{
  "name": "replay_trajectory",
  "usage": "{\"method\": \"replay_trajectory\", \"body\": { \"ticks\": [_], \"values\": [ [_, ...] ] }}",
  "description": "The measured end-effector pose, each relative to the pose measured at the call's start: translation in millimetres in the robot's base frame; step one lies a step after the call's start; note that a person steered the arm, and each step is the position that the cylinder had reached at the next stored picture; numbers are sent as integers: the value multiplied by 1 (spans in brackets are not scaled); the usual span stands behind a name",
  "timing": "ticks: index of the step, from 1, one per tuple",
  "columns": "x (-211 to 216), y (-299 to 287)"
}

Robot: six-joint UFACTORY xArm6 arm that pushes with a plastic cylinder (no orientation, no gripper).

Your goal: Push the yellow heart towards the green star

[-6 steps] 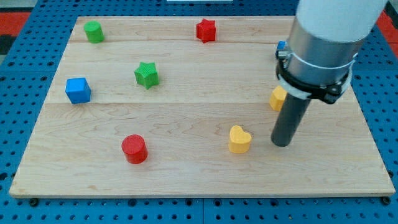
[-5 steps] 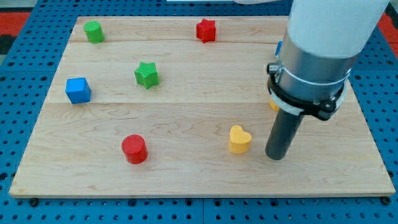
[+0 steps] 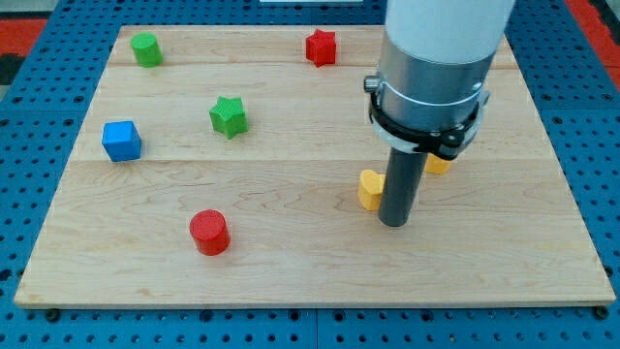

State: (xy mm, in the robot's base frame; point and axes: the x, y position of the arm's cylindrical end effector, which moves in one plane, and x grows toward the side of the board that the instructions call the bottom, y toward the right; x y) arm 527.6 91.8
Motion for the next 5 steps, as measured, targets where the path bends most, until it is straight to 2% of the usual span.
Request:
{"method": "replay_trajectory", "body": {
  "ticks": [2, 3, 4, 5],
  "values": [
    [-21, 18],
    [-27, -5],
    [-21, -66],
    [-34, -113]
  ]
}}
